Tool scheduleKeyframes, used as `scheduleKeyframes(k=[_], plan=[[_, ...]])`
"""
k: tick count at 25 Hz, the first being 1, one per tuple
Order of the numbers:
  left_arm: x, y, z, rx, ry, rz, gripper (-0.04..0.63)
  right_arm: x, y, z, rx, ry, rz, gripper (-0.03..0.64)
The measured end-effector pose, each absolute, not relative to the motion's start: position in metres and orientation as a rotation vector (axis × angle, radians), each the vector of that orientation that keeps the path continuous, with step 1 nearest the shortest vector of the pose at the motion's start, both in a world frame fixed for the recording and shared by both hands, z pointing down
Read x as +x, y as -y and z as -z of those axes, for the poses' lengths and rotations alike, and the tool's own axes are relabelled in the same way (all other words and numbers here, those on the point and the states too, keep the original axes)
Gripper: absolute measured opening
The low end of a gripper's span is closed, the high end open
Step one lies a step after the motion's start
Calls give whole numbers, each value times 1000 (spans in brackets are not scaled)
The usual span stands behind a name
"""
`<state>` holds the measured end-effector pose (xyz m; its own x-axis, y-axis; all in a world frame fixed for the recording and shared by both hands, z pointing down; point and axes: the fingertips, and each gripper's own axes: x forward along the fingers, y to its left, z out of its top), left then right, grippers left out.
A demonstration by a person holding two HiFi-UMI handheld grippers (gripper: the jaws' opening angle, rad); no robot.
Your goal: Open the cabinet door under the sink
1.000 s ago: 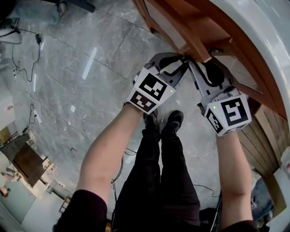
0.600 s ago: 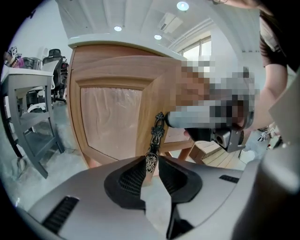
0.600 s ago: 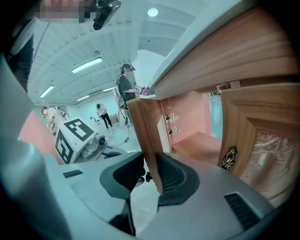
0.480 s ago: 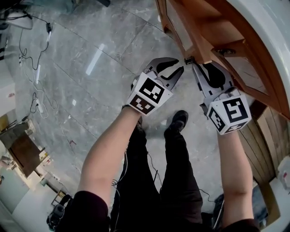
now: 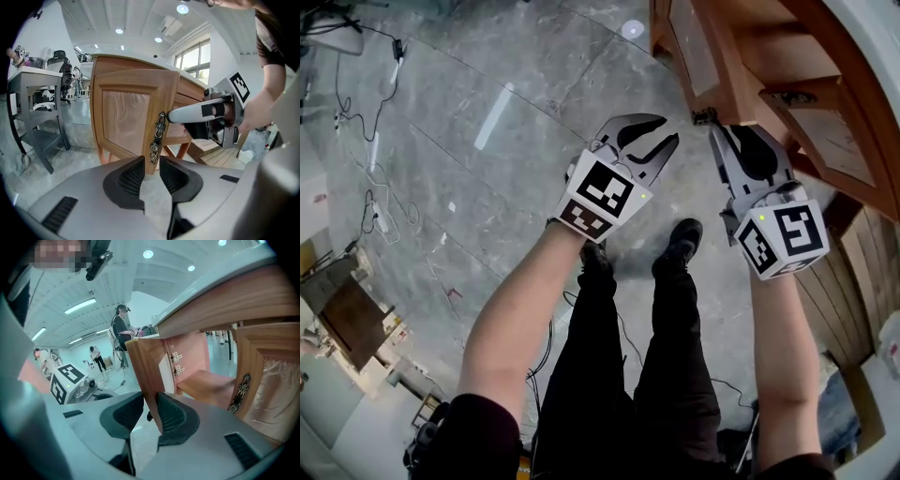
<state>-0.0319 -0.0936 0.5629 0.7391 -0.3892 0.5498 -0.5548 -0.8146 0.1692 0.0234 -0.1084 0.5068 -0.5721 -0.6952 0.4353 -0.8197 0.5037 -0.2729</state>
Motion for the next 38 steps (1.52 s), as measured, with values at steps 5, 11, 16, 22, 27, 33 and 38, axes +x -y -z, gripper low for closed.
scheduleKeyframes(k=[5,11,16,22,27,33,38], plan=[[-58,97,-561,2581,781,-663,109,1,104,-510,1276,2474,-690,107],[-88,96,-557,2589,813,-683,109,-28,100,-512,1269,2490,-718,109],[-120,95,-555,2547,875,-673,109,-61,99,-512,1208,2506,-735,106],[-157,92,-552,2526,920,-675,109,-94,105,-513,1228,2480,-742,94],[-184,90,-548,2527,932,-676,109,-115,110,-513,1302,2434,-755,100],[-199,91,-541,2547,922,-664,107,-148,111,-512,1283,2449,-758,93],[-199,85,-533,2601,846,-694,100,-150,105,-507,1361,2415,-784,77]])
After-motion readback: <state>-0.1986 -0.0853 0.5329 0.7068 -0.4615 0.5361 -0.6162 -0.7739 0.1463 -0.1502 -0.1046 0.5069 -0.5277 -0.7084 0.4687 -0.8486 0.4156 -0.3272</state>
